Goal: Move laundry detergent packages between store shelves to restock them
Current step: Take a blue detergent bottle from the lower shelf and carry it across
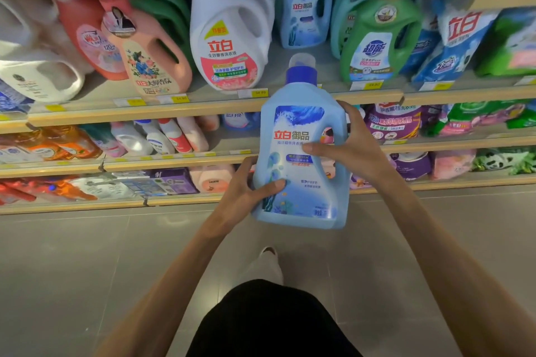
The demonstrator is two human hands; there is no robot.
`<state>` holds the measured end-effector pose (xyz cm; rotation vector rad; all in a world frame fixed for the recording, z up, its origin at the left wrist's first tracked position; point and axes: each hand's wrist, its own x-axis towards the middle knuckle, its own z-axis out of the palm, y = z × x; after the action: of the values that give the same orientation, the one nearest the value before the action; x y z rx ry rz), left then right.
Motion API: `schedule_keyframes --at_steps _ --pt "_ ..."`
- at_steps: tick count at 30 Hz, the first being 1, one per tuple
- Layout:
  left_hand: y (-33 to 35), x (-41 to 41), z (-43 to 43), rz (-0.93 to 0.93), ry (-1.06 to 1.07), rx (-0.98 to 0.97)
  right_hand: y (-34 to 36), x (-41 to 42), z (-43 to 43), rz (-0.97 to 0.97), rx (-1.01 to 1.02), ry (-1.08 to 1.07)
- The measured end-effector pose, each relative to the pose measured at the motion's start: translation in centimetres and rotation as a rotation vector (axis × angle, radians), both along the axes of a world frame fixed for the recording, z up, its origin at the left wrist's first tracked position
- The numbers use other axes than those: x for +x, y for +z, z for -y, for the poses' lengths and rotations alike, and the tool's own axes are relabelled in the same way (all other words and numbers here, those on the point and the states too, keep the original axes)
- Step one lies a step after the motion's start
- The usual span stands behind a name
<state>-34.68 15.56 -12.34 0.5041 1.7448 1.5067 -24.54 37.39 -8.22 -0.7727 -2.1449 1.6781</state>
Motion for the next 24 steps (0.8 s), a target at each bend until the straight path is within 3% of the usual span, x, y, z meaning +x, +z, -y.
schedule_keyframes --at_steps 7,16,24 --pt "-0.3 -4.5 -4.4 -0.002 -0.03 -0.036 0.2 -4.1 -4.3 0.01 0.113 -0.008" --pt "-0.4 -12.6 -13.2 0.034 -0.013 0.052 1.4 -13.1 -13.2 0.034 0.268 0.043" --pt "-0.9 -19.6 -20.3 -0.159 -0.043 0.126 2.3 -19.0 -19.3 -0.048 0.353 0.007"
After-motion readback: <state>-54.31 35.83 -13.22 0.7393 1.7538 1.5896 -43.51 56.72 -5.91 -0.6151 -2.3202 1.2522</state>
